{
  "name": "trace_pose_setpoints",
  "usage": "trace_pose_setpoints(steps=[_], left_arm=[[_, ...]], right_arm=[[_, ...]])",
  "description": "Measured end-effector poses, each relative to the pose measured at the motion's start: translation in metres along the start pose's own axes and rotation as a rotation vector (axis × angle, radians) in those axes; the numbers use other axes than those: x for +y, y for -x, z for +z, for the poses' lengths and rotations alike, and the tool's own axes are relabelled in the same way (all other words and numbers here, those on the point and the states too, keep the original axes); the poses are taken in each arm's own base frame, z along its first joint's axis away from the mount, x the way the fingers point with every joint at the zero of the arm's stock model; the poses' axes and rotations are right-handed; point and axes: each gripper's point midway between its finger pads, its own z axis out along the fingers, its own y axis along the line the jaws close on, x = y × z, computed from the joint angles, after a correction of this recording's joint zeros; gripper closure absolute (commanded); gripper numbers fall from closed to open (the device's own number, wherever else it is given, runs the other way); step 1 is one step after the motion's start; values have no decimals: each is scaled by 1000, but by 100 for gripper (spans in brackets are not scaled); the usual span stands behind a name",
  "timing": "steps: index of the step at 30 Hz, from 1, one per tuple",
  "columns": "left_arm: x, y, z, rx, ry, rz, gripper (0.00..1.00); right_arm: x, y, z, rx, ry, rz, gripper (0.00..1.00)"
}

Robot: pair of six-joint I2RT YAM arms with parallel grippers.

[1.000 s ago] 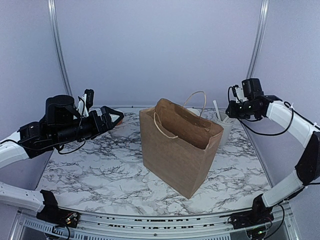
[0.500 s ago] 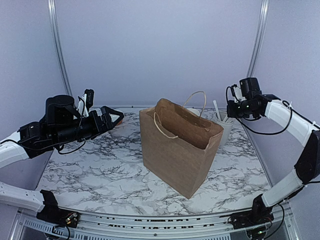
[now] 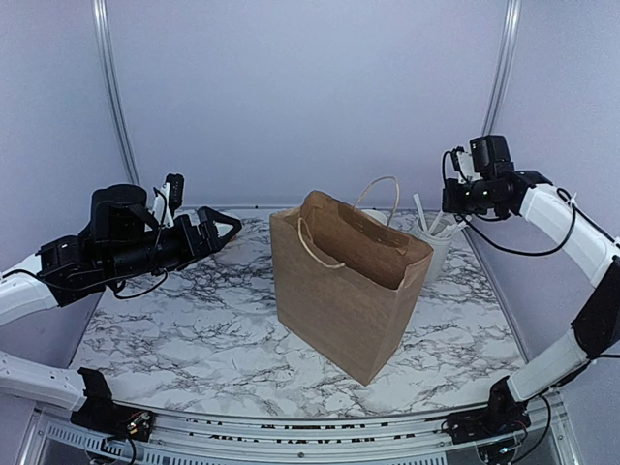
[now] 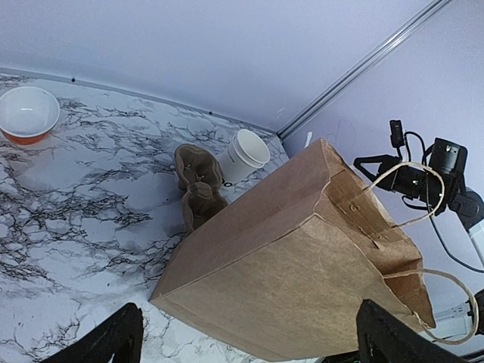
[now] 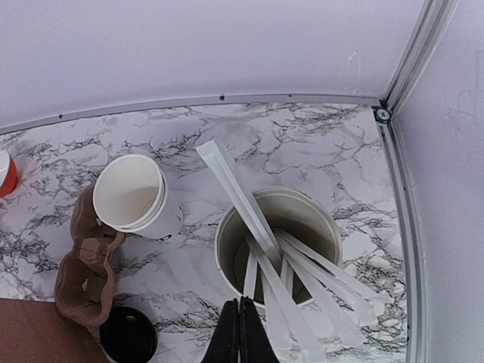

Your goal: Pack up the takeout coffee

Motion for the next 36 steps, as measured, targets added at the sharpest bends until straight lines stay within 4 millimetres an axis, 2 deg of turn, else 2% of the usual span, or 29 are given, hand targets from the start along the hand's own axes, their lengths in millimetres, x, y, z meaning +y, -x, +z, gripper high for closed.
trace_pose_setpoints(steps=[4,14,23,26,30,36], left_arm=[[1,-1,1,3,3,5,1],[2,-3,4,9,9,20,1],[2,-3,4,11,11,21,1],[2,-3,4,11,11,21,1],[2,-3,4,11,11,21,1],[4,-5,8,17,17,22,1]], right_arm=[[4,15,-17,-39,13,3,100],[9,54,-75,-164,43,14,100],[11,56,-91,-168,61,15,100],[15,61,-103,-185,86,18,100],[22,74,-133,-251,143,25,100],[34,95,-195,-405,250,23,100]])
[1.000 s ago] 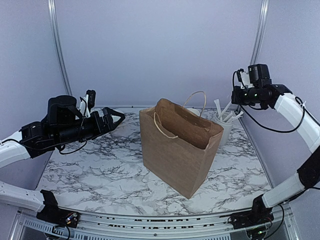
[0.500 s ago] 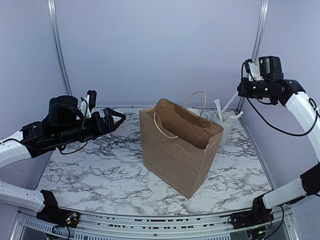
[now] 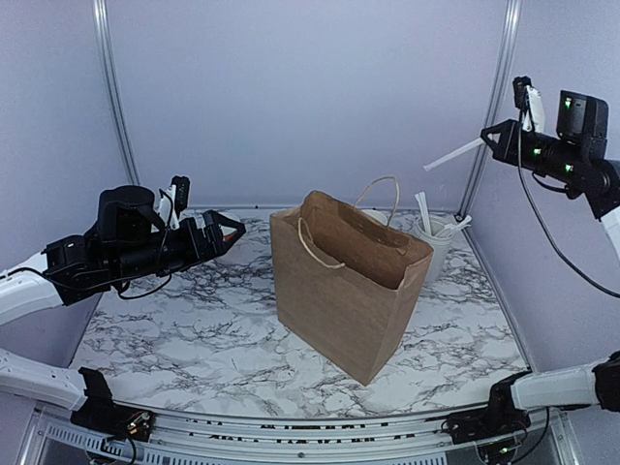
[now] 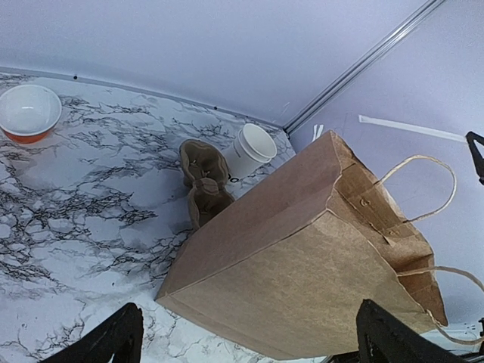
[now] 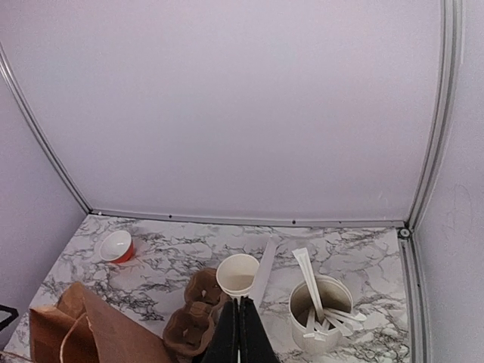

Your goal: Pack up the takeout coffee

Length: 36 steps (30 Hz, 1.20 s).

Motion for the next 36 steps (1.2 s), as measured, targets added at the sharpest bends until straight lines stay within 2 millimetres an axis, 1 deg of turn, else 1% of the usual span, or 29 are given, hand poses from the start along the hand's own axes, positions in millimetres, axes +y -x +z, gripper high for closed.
trace_pose_setpoints(steps=[4,10,15,19,21,24,27,30,32,36], left_arm=[[1,-2,3,5,4,1,1],[1,-1,3,4,3,1,1],[1,-1,3,4,4,1,1],[1,-1,3,3,3,0,1],[1,-1,3,3,3,0,1],[1,-1,3,4,4,1,1],[1,-1,3,3,3,0,1],[1,-2,4,4,4,1,1],[1,-2,4,6,5,1,1],[0,-2,5,4,4,1,1]], right_arm=[[22,22,-25,-93,107,0,100],[59,45,-50,-185,314,4,100],[85,53,-63,-215,477,17,100],[105,52,-67,-195,610,24,100],[111,48,-67,-175,661,28,100],[120,38,-63,-126,726,38,100],[132,24,-56,-68,770,41,100],[149,5,-48,6,800,27,100],[157,-8,-43,54,803,13,100],[160,-27,-35,122,759,-13,100]])
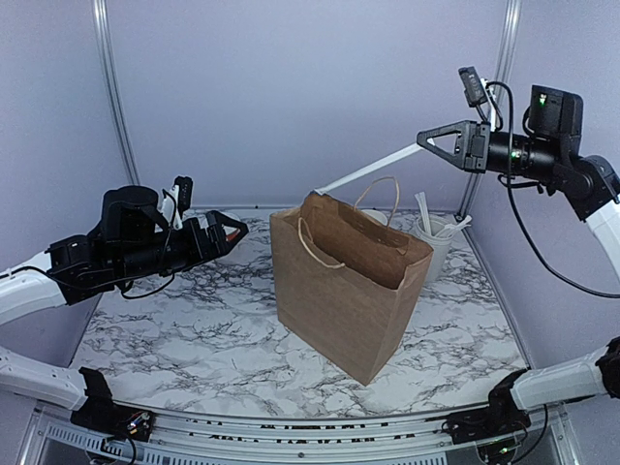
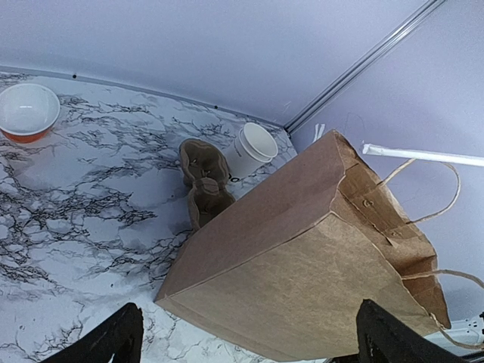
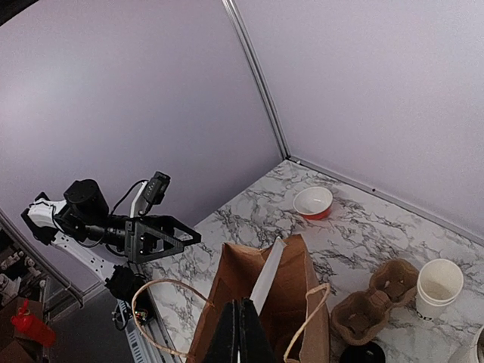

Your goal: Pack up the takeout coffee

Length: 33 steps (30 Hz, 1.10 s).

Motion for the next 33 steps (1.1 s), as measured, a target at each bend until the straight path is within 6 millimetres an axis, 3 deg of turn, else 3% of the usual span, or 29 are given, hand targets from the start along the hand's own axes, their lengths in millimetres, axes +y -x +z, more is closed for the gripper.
trace_pose_setpoints(steps=[10,15,20,29,30,33], left_arm=[[2,-5,8,13,11,3,1],[2,-6,9,20,9,3,1],[2,-6,9,18,8,3,1],[1,-4,7,13,3,1,1],[1,-4,7,12,3,1,1],[2,-3,6,5,6,1,1]], right_arm=[[1,-30,3,110,-33,1,99],[17,-45,10,163,2,-16,78],[21,-55,17,198,7,-31,64],[8,-51,16,176,-82,-51,6],[5,-49,15,167,-106,-56,1],[-11,-42,6,128,-219,-69,0]])
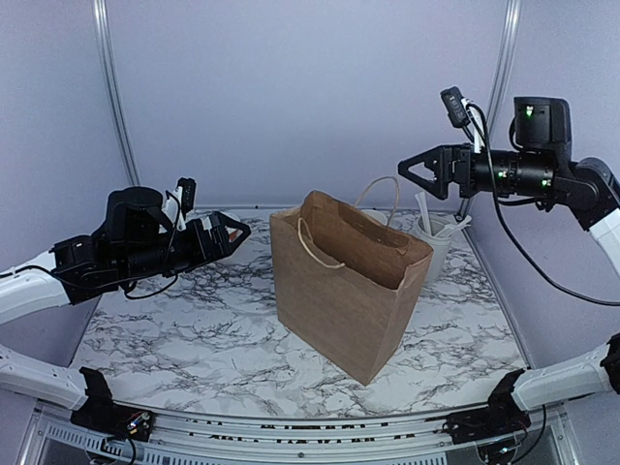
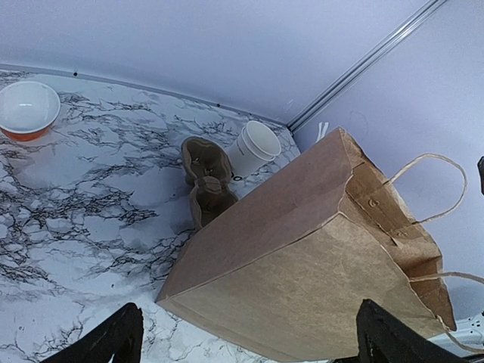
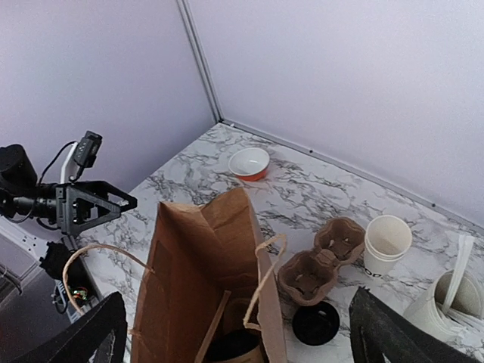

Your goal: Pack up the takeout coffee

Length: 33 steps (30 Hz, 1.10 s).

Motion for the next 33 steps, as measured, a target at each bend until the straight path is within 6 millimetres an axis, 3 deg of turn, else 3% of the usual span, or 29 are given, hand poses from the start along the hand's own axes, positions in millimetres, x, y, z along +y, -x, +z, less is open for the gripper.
trace_pose_setpoints(steps=[4,10,20,25,33], left_arm=[[2,4,-2,-19,11,0,1],[10,12,-6,-52,45,14,1],[32,19,-10,-82,140,38,1],[46,29,-16,-109,187,32,1],[70,26,-16,-104,254,37,1]], right_arm=[[-27,1,-13,-43,-156,8,0],[-89,-12,-32,-86,-391,62,0],[-154,-69,-34,-41,-599,136,0],[-186,-112,-33,-1,-678,193,0],[-214,-170,-28,35,-742,243,1]])
